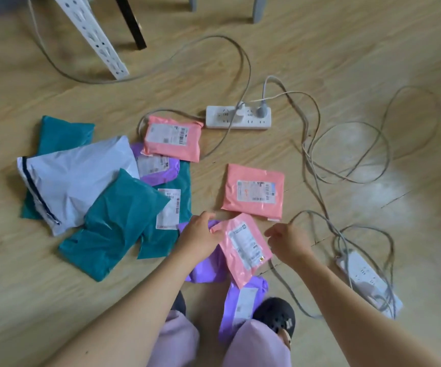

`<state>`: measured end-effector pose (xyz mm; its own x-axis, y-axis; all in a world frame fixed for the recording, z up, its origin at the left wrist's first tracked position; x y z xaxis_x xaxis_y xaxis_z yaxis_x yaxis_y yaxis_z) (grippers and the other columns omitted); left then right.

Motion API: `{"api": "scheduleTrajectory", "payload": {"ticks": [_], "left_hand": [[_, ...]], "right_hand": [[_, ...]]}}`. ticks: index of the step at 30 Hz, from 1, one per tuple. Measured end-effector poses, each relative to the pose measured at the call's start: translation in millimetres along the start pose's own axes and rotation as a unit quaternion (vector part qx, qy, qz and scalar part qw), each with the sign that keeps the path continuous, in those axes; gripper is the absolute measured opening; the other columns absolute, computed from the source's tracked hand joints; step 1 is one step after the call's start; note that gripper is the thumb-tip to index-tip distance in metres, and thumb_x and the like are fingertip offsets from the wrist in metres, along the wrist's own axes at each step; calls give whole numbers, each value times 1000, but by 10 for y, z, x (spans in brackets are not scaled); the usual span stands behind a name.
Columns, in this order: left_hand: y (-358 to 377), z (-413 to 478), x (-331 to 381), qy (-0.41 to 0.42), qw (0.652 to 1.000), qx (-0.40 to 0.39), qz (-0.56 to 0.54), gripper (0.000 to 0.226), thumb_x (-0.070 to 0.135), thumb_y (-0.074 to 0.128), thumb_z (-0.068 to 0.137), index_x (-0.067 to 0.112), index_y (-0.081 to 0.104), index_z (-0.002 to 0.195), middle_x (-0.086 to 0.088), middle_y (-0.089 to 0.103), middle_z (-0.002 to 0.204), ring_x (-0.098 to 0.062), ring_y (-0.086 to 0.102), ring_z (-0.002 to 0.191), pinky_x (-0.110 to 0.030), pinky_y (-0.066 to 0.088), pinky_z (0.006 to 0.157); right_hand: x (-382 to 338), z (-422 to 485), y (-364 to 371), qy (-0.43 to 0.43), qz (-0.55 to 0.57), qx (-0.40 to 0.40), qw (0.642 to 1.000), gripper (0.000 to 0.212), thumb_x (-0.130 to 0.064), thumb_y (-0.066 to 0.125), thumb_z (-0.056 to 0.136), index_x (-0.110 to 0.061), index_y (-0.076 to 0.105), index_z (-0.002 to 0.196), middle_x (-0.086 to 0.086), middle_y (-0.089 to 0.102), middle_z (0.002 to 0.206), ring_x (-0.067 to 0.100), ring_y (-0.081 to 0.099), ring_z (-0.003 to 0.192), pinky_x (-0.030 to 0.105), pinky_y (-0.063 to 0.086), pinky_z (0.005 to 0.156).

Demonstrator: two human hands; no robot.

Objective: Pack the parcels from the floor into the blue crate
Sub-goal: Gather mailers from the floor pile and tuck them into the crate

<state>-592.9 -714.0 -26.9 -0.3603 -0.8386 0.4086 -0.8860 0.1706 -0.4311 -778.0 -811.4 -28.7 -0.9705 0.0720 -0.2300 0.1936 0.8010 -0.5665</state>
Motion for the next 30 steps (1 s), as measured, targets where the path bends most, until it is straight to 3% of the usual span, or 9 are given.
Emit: {"api": "scheduleTrajectory", "payload": {"ticks": [2,7,12,14,17,20,25,28,30], "left_hand": [[187,278,-109,2,1000,0,20,48,30,57,87,18,46,132,-7,46,135,-24,47,124,-33,37,104],[603,1017,-46,50,994,-37,89,50,25,64,79,21,51,128,-5,51,130,-22,53,115,-30,44,94],[1012,1615,-60,32,951,-119,285,66,30,70,76,19,45,136,-7,61,121,-25,62,102,-33,51,85],[1051,1759,-44,25,946,-135,294,62,32,71,78,12,48,133,-8,61,122,-25,62,103,-33,49,86],[969,1861,110,62,953,-123,272,50,30,70,81,10,55,125,-5,62,122,-23,62,104,-28,47,81],[876,1815,192,89,958,-102,254,54,24,72,80,14,50,128,-4,54,131,-22,54,116,-27,43,93],[723,1771,305,146,959,-85,225,72,13,83,64,19,48,126,0,53,126,-18,53,111,-29,45,96],[669,1733,397,163,945,-119,255,52,12,83,65,19,57,109,2,58,107,-14,54,90,-21,45,71],[644,1696,426,166,936,-130,281,52,16,84,65,18,60,111,2,58,113,-13,54,93,-19,42,66]], "right_hand": [[184,234,246,11,-16,-28,999,37,-3,45,84,-16,65,112,6,67,110,17,56,85,22,42,60],[578,801,756,6,-94,-75,993,52,-20,62,84,-16,46,134,7,57,128,22,56,111,28,44,90],[624,1290,1117,-36,-167,-83,982,67,-42,66,81,-14,38,135,7,53,130,23,53,118,31,45,92],[614,1458,1176,-37,-131,-71,988,49,-43,60,83,-13,52,121,5,63,114,22,59,107,31,49,85],[541,1626,1152,-73,-71,-47,994,20,-34,53,84,-15,60,84,-4,61,67,15,59,62,29,53,62],[490,1651,1143,-82,-9,-104,991,25,-7,62,76,-12,64,100,-5,49,62,9,45,47,17,41,35],[306,1626,1010,-104,-18,-158,982,24,3,58,75,-19,53,69,1,52,57,10,42,45,15,34,35],[144,1634,973,-132,-35,-198,971,28,1,60,77,-24,52,67,1,52,58,11,42,48,16,34,41],[32,1635,938,-145,-48,-214,965,29,2,61,77,-24,52,66,0,51,58,9,42,49,17,34,42]]}}
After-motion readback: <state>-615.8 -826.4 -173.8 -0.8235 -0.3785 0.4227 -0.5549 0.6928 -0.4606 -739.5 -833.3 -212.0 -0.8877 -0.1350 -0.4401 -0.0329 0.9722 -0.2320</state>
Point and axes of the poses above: each hand's wrist, its own z-axis towards the middle knuckle, its own y-axis out of the palm, x = y × z, the point moved 9 cm from there along z, towards the middle knuckle
